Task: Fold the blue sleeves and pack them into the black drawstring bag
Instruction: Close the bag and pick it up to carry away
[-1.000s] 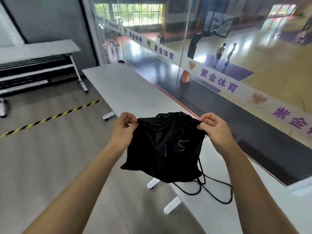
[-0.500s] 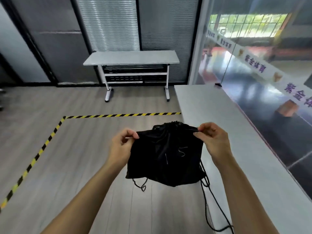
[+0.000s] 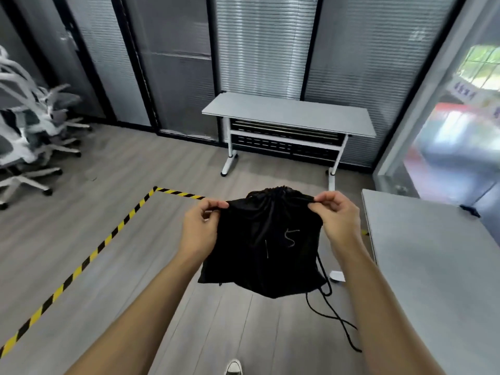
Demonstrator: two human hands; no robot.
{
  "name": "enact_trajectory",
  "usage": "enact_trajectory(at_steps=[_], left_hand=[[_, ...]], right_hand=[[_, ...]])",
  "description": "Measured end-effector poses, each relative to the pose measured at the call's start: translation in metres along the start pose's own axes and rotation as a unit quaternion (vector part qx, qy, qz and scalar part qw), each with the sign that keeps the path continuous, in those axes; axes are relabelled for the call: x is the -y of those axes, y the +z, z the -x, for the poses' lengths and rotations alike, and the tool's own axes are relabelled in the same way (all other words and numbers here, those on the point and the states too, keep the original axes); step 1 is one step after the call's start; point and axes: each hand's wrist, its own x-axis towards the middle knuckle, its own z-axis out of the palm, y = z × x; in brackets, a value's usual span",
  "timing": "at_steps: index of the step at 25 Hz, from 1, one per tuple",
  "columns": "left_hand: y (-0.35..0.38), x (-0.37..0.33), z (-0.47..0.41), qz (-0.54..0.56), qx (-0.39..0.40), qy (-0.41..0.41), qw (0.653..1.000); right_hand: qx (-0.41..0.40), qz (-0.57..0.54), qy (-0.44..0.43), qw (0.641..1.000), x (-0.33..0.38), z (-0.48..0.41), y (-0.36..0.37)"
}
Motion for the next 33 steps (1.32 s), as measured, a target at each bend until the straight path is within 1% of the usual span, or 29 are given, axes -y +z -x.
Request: enact_trajectory(at_steps=[2, 5, 8, 14, 18, 22, 25, 29, 33], left_hand=[[0.003, 0.005, -0.067, 0.02, -0.001, 0.0, 1.0], [0.014, 0.015, -0.161, 0.027, -0.009, -0.015, 0.999], [0.027, 0.021, -0.246, 0.034, 0.006, -0.018, 0.999], [0.068, 0.027, -0.427, -0.023, 0.011, 0.011, 1.0], [0.102, 0.028, -0.554, -0.034, -0.014, 0.007, 0.999], [0.128, 0.016, -0.677, -0.039, -0.055, 0.041, 0.997], [0.138, 0.005, -0.768, -0.008, -0.087, 0.068, 0.994], [0.149, -0.003, -0.895, 0.003, -0.091, 0.096, 0.991], [0.157, -0.015, -1.031, 0.008, -0.075, 0.105, 0.992]], right_hand=[[-0.004, -0.019, 0.007, 1.0, 0.002, -0.056, 0.039], [0.002, 0.0, 0.002, 1.0, 0.004, -0.141, 0.086], [0.008, 0.002, 0.002, 1.0, 0.003, -0.226, 0.124], [0.051, 0.011, -0.016, 0.999, -0.012, -0.416, 0.197], [0.08, 0.02, -0.037, 0.996, -0.025, -0.544, 0.242], [0.07, 0.032, -0.049, 0.996, -0.02, -0.659, 0.292], [0.082, 0.023, -0.066, 0.994, -0.007, -0.746, 0.329], [0.077, 0.003, -0.077, 0.994, 0.013, -0.86, 0.389], [0.044, -0.023, -0.083, 0.995, 0.039, -0.975, 0.451]])
